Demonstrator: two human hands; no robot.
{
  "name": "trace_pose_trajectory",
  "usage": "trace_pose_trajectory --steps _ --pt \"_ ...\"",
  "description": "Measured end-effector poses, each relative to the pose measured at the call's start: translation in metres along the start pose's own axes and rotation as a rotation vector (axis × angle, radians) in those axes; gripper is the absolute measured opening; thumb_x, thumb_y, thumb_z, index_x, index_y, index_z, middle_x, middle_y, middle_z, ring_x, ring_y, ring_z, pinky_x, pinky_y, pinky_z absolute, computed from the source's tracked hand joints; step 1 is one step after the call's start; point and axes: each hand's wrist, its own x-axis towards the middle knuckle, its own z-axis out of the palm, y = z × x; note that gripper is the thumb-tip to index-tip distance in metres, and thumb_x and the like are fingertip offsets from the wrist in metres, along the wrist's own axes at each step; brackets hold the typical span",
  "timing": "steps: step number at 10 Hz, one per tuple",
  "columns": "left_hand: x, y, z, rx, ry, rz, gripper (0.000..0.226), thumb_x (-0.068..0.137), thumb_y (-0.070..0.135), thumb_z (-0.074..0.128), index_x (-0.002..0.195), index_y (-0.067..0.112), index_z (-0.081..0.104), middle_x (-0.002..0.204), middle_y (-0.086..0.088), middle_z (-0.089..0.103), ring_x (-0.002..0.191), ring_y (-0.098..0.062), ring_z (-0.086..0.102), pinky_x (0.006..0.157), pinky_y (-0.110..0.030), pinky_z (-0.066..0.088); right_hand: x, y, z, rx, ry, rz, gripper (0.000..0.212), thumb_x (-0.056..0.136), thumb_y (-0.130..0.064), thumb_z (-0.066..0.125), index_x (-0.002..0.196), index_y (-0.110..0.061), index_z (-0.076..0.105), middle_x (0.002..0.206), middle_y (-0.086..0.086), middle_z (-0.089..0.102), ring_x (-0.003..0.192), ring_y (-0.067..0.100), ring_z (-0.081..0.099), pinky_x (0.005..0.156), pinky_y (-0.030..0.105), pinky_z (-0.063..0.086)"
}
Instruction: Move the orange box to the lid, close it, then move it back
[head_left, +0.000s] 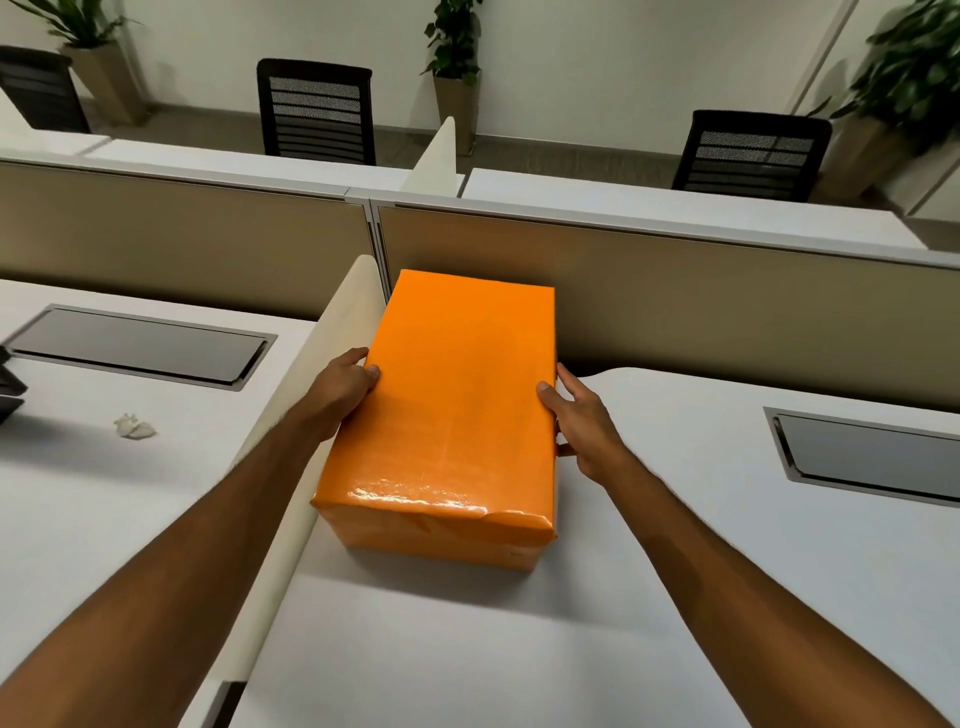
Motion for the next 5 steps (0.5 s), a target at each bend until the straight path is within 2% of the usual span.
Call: trace_pose_trajectory --steps 1,2,4,5 --pt "-0.006 0.001 0.001 0.108 0.055 0.023 0.055 0.1 0.035 0.046 0.151 0.017 0.033 0.151 -0.016 0.043 0.131 -0.041 0.047 0.108 -0.054 0.039 -0.002 0.0 -0.002 -0.049 0.016 -0.012 0.067 0.097 -0.046 0.052 0.156 -0.032 0.023 0.149 0.009 0.048 0.123 0.032 0.055 0.089 0.053 0.052" --pt "-0.025 0.003 0.007 0.316 0.161 0.112 0.061 0.098 0.037 0.05 0.149 0.01 0.033 0.146 -0.02 0.048 0.127 -0.041 0.051 0.101 -0.053 0.042 -0.009 -0.001 -0.01 -0.123 0.049 -0.029 0.064 0.096 -0.046 0.053 0.154 -0.027 0.031 0.151 0.01 0.047 0.129 0.035 0.054 0.098 0.056 0.051" --pt "-0.074 0.006 0.024 0.557 0.278 0.315 0.06 0.095 0.035 0.055 0.145 0.007 0.037 0.141 -0.021 0.05 0.122 -0.039 0.052 0.095 -0.052 0.044 -0.043 -0.008 -0.043 -0.205 0.12 -0.079 0.05 0.096 -0.035 0.06 0.142 -0.018 0.051 0.144 0.01 0.055 0.124 0.03 0.058 0.102 0.049 0.049" --pt "-0.093 0.008 0.035 0.57 0.284 0.407 0.058 0.096 0.032 0.055 0.145 0.007 0.037 0.143 -0.02 0.05 0.124 -0.039 0.052 0.097 -0.053 0.044 -0.058 -0.009 -0.06 -0.214 0.139 -0.114 0.045 0.095 -0.032 0.06 0.137 -0.016 0.056 0.139 0.011 0.059 0.122 0.029 0.059 0.103 0.048 0.049"
